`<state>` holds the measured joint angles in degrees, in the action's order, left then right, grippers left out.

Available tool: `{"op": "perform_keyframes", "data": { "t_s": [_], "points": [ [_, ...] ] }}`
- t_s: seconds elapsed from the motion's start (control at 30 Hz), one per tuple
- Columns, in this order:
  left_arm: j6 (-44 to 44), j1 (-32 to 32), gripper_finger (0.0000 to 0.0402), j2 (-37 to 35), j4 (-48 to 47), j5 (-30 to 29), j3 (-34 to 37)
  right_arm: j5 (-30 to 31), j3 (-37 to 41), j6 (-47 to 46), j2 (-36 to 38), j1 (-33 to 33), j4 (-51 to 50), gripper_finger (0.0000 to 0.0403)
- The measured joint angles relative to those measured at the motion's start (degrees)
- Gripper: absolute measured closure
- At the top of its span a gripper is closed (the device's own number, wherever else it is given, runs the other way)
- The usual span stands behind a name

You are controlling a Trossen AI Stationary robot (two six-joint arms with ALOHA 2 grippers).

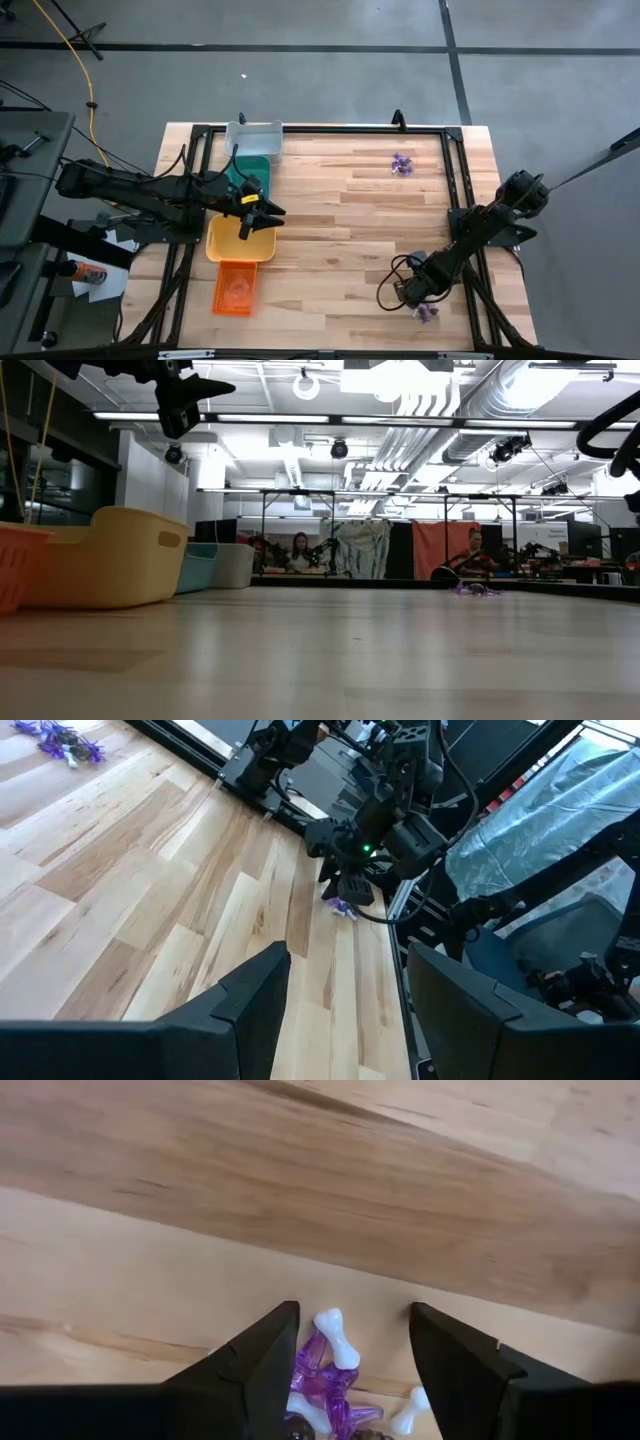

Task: Sort Halloween decoration
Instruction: Put the white bone toy in the green bin

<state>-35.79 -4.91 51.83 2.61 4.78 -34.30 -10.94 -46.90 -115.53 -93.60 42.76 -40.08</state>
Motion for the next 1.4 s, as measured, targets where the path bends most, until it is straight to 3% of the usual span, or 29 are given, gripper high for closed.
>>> {"op": "perform_keyframes", "data": {
  "t_s": [0.37,0.83,1.2,1.4],
  "points": [
    [0.0,0.0,0.0208,0.0,-0.3,0.0,0.0,-0.3,0.0,2.9,-0.2,0.0,-0.8,0.0355],
    [2.6,0.0,0.0208,0.0,-0.3,-1.1,0.0,2.7,0.1,8.2,0.9,0.2,-2.4,0.0398],
    [1.9,2.6,0.0208,-1.3,0.4,-1.6,0.0,21.5,0.3,8.9,16.0,-1.1,-13.3,0.0401],
    [1.5,5.3,0.0208,-5.4,0.6,-1.6,-1.1,36.5,0.3,19.5,25.3,-6.0,-11.0,0.0402]
  ]
}}
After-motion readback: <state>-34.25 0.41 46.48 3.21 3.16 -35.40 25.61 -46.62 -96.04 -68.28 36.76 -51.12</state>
